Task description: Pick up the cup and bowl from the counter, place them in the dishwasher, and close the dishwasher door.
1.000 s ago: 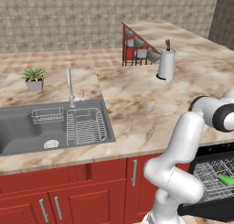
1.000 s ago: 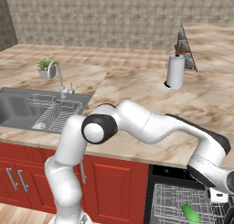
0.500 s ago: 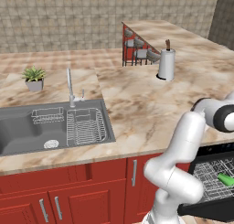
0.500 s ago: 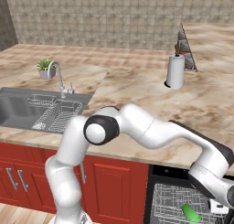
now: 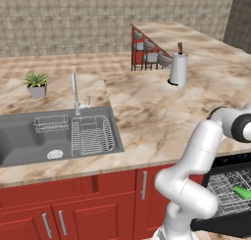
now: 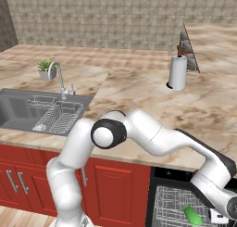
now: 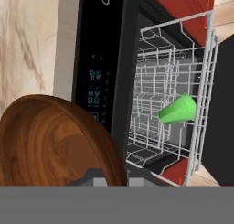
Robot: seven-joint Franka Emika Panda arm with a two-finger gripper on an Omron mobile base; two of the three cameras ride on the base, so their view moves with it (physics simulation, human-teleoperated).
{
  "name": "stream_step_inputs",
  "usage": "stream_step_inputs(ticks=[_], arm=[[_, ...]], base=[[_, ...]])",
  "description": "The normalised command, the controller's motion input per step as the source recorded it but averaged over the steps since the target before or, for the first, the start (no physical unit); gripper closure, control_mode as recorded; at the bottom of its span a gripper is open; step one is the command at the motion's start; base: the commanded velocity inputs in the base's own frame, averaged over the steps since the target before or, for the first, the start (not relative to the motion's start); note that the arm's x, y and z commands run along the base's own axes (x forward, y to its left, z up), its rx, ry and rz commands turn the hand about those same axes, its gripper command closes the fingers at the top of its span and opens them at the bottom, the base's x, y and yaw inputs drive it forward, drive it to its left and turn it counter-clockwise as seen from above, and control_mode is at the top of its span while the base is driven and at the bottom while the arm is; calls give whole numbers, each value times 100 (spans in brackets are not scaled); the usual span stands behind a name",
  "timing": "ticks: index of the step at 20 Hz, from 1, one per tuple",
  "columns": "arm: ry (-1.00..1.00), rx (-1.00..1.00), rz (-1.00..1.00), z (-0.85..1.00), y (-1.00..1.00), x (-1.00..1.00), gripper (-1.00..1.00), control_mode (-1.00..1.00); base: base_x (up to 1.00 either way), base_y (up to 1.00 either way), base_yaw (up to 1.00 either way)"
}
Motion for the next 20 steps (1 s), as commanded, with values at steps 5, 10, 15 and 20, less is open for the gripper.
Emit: stream_step_inputs(ticks=[5, 10, 15, 20], arm=[[0, 0, 0, -40, 0, -11, 100, -100], [0, 0, 0, -52, 0, -6, 100, -100], [0, 0, 0, -53, 0, 0, 100, -100], [0, 0, 0, -51, 0, 0, 100, -100]], base=[[0, 0, 0], [0, 0, 0], [0, 0, 0], [0, 0, 0]])
